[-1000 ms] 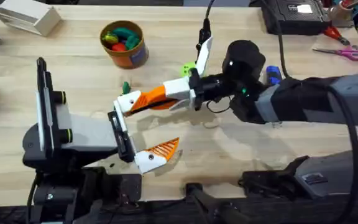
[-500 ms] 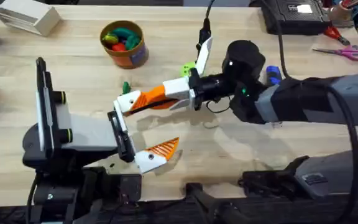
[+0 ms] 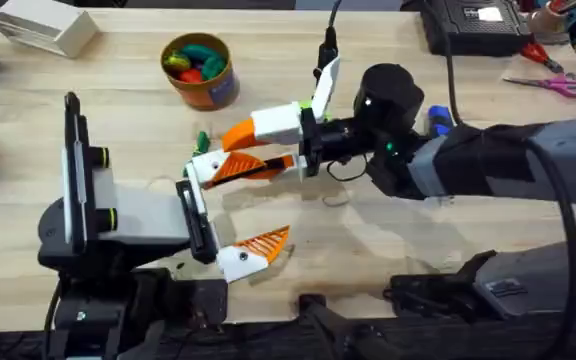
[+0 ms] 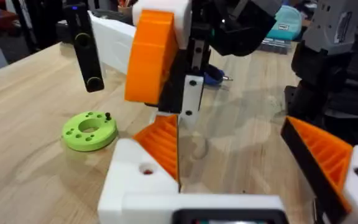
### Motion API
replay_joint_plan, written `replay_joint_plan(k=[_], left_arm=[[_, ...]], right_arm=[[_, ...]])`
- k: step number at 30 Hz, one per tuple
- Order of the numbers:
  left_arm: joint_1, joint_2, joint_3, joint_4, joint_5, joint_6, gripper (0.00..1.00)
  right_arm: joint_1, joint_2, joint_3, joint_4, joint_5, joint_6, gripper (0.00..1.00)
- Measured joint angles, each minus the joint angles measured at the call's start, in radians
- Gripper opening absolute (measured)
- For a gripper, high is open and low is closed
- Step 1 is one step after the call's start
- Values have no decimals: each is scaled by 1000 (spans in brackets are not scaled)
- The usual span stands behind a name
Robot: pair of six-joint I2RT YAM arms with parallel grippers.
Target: Pick up the gripper from the table and insert it into the empty holder that is missing its gripper. Then pick up a screw, insert it into the mounting hole, and use the screwdriver to tighten it. Finally, clean up the table by picking up the vegetable and placing it into the bucket.
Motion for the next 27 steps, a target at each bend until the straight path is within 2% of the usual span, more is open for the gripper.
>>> replay_joint_plan(k=[3, 6, 12, 13, 14, 18, 22, 27], left_arm=[[0, 0, 0, 0, 1, 0, 985], [0, 0, 0, 0, 2, 0, 985], [0, 0, 0, 0, 2, 0, 985], [0, 0, 0, 0, 2, 0, 985], [0, 0, 0, 0, 2, 0, 985], [0, 0, 0, 0, 2, 0, 985], [0, 0, 0, 0, 2, 0, 985], [0, 0, 0, 0, 2, 0, 985]], right_arm=[[-5, 0, 0, 0, 8, -12, 898], [-64, -24, 1, -115, 11, -87, 898], [-199, -208, 64, -574, 18, -287, 900], [-220, -238, 88, -646, 18, -326, 901], [-290, -318, 178, -869, 19, -451, 902], [-370, -374, 314, -1138, 27, -631, 902], [-403, -379, 462, -1419, 46, -839, 902], [-405, -379, 619, -1717, 173, -1068, 903]])
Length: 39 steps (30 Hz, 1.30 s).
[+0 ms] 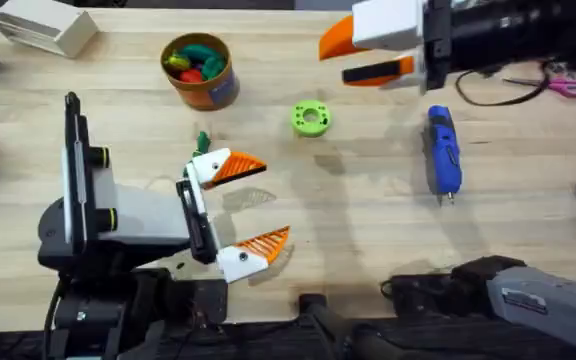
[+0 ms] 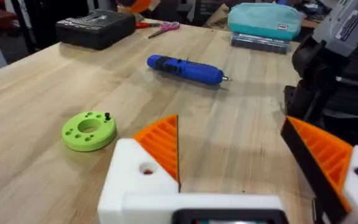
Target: Pick up the gripper from the table and insert it into the empty holder that is missing its gripper. Then pick up a screw, insert it into the mounting hole, and use the screwdriver to tighten it. Finally, clean up the table by picking up the vegetable and placing it into the bucket.
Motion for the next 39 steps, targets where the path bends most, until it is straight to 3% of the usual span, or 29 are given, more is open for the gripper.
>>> replay_joint_plan(k=[13, 19, 26, 32, 39], left_arm=[[0, 0, 0, 0, 0, 0, 985], [0, 0, 0, 0, 0, 0, 985], [0, 0, 0, 0, 0, 0, 985], [0, 0, 0, 0, 0, 0, 985], [0, 0, 0, 0, 0, 0, 985]], right_arm=[[44, 37, 317, -406, 395, -317, 903], [143, 143, 429, -469, 632, -376, 904], [216, 257, 444, -472, 848, -406, 903], [224, 370, 444, -472, 932, -421, 871], [266, 458, 444, -454, 945, -439, 866]])
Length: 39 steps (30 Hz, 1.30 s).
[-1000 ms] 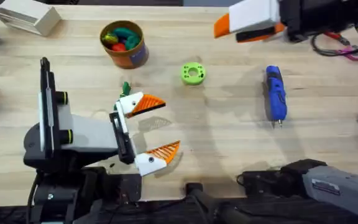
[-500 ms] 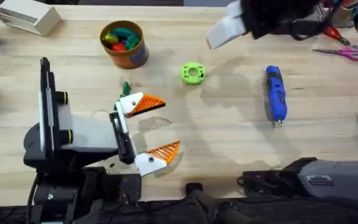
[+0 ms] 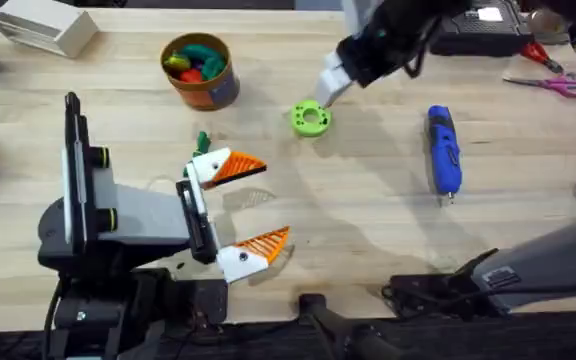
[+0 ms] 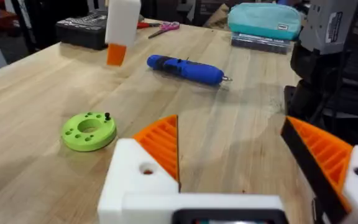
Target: Pick up the gripper from the table and insert it into the empty holder that is missing its gripper. Then pick up a screw, insert it into the mounting hole, and use the screwdriver to tighten it. Finally, clean up the table by picking up the vegetable and placing it into the bucket.
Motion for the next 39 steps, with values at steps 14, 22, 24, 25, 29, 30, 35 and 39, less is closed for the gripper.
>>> replay_joint_plan(k=[14, 22, 24, 25, 29, 30, 35, 39], left_arm=[[0, 0, 0, 0, 0, 0, 985], [0, 0, 0, 0, 0, 0, 986], [0, 0, 0, 0, 0, 0, 986], [0, 0, 0, 0, 0, 0, 986], [0, 0, 0, 0, 0, 0, 986], [0, 0, 0, 0, 0, 0, 986], [0, 0, 0, 0, 0, 0, 985], [0, 0, 0, 0, 0, 0, 985]], right_arm=[[34, 76, -46, 95, 46, -10, 813], [34, 76, -126, 160, 48, 0, 719], [34, 82, -130, 168, 48, 4, 710], [34, 87, -130, 172, 48, 6, 706], [34, 133, -130, 183, 48, 10, 679], [34, 146, -131, 188, 48, 12, 661], [34, 174, -140, 215, 48, 13, 600], [34, 174, -140, 215, 48, 16, 586]])
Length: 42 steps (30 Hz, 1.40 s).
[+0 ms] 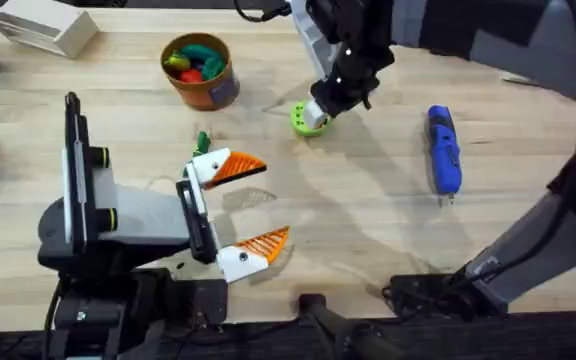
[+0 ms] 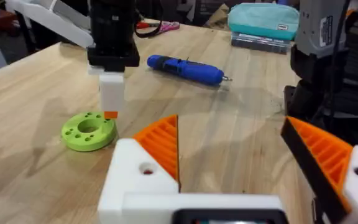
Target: Pick up the gripper from the table and insert it into the empty holder that is missing its gripper. Then pick up a screw, insert it into the mounting hole, and use the screwdriver to tighten it. Finally, clean up the table by picking up the vegetable and placing it into the bucket.
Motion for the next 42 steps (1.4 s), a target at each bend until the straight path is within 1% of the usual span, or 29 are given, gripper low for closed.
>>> replay_joint_plan(k=[6, 10, 24, 32, 37, 42], left_arm=[[0, 0, 0, 0, 0, 0, 986], [0, 0, 0, 0, 0, 0, 986], [0, 0, 0, 0, 0, 0, 985], [0, 0, 0, 0, 0, 0, 985], [0, 0, 0, 0, 0, 0, 985], [0, 0, 0, 0, 0, 0, 985]], right_arm=[[0, 1, 0, 0, 0, 4, 570], [0, 1, 0, 4, 0, 8, 541], [5, 1, 0, 19, 0, 19, 531], [5, 41, -1, 20, 0, 19, 525], [5, 44, -2, 22, 0, 19, 522], [5, 44, -2, 23, 0, 19, 487]])
